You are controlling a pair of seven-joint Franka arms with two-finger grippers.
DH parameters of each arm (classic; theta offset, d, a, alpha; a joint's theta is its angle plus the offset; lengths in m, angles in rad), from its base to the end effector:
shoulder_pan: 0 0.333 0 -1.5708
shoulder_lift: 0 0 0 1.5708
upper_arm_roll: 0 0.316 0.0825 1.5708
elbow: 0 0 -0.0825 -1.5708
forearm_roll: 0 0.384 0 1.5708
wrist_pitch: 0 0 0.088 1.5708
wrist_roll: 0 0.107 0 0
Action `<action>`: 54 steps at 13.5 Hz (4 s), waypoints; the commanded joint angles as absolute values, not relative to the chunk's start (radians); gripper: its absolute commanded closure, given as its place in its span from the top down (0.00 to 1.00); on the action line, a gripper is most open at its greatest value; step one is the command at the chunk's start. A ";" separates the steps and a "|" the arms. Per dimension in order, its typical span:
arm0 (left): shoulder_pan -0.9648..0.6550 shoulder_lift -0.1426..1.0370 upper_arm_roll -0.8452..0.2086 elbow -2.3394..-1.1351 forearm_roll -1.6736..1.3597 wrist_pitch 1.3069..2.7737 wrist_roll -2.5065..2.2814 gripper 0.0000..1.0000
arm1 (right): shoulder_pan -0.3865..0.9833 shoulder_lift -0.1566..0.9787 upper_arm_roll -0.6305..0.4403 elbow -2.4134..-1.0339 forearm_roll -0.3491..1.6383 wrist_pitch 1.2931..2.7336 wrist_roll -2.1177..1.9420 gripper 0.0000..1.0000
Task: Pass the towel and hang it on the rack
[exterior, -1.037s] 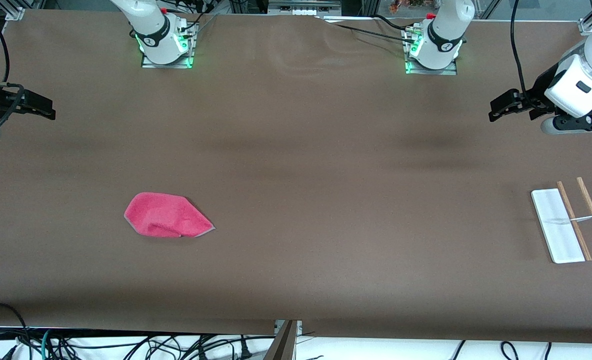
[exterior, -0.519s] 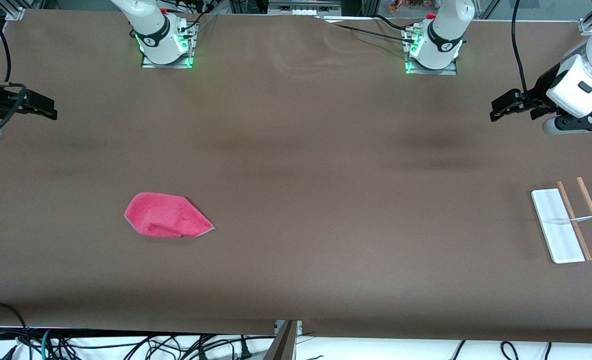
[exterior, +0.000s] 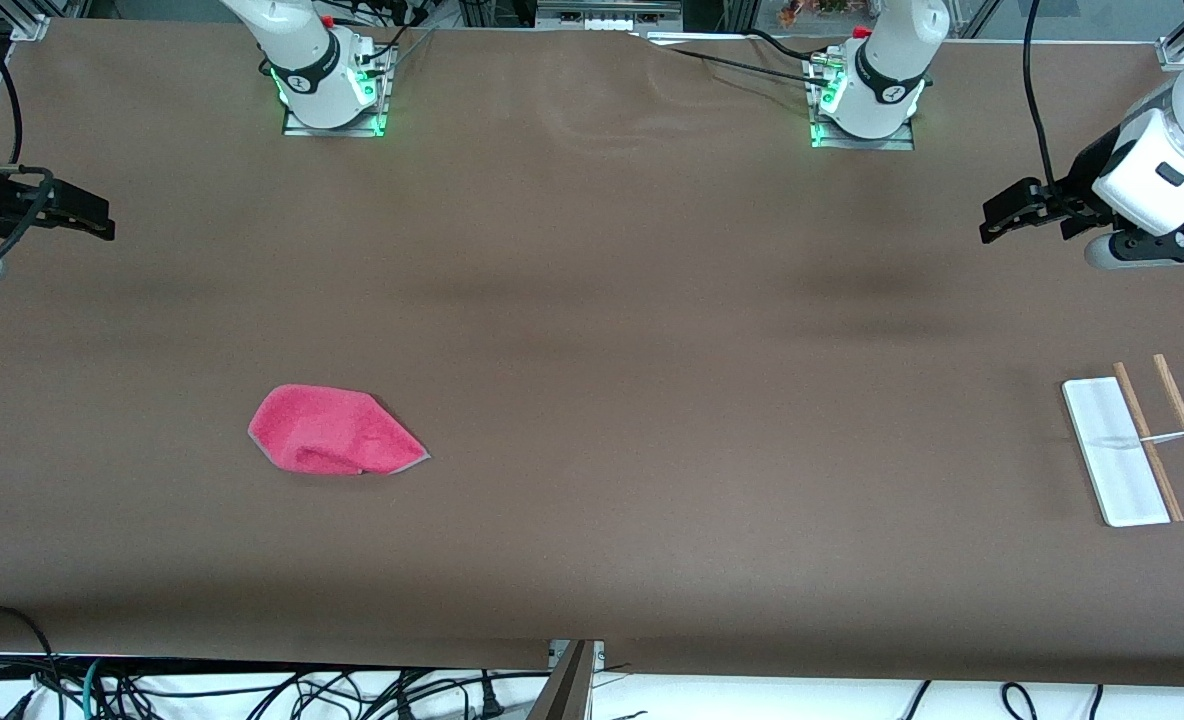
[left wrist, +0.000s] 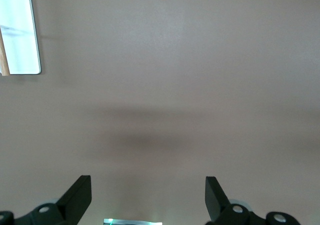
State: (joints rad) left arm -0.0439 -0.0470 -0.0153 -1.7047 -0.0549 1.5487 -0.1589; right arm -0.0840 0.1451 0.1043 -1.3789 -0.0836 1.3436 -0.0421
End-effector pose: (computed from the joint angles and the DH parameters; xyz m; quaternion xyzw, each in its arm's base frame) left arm 0.5318 -0.0377 0.5856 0.9969 0.0507 -0.0571 0.0210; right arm 0.5744 -0.0036 0.6138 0.9951 0.0255 -0.0900 0.0329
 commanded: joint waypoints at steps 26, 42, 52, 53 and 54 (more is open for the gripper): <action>-0.037 -0.034 -0.020 -1.675 -0.074 1.522 -0.146 1.00 | 0.227 0.702 0.107 -1.382 -0.035 1.998 0.196 1.00; -0.037 -0.034 -0.020 -1.675 -0.074 1.520 -0.146 1.00 | 0.258 0.845 0.106 -1.463 -0.101 2.306 0.206 0.66; -0.037 -0.034 -0.020 -1.675 -0.074 1.520 -0.146 1.00 | 0.258 0.787 0.109 -1.453 -0.101 2.290 0.198 0.00; -0.037 -0.035 -0.020 -1.675 -0.074 1.520 -0.146 1.00 | 0.258 0.755 0.110 -1.450 -0.098 2.274 0.187 0.00; -0.037 -0.034 -0.020 -1.675 -0.074 1.520 -0.146 1.00 | 0.258 0.721 0.123 -1.445 -0.097 2.251 0.187 0.00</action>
State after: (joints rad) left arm -0.0439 -0.0452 -0.0166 -1.7029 -0.0549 1.5446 -0.1589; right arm 0.2548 0.8118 0.1084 -1.4283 -0.0947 2.2965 0.1926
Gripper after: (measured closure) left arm 0.000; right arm 0.982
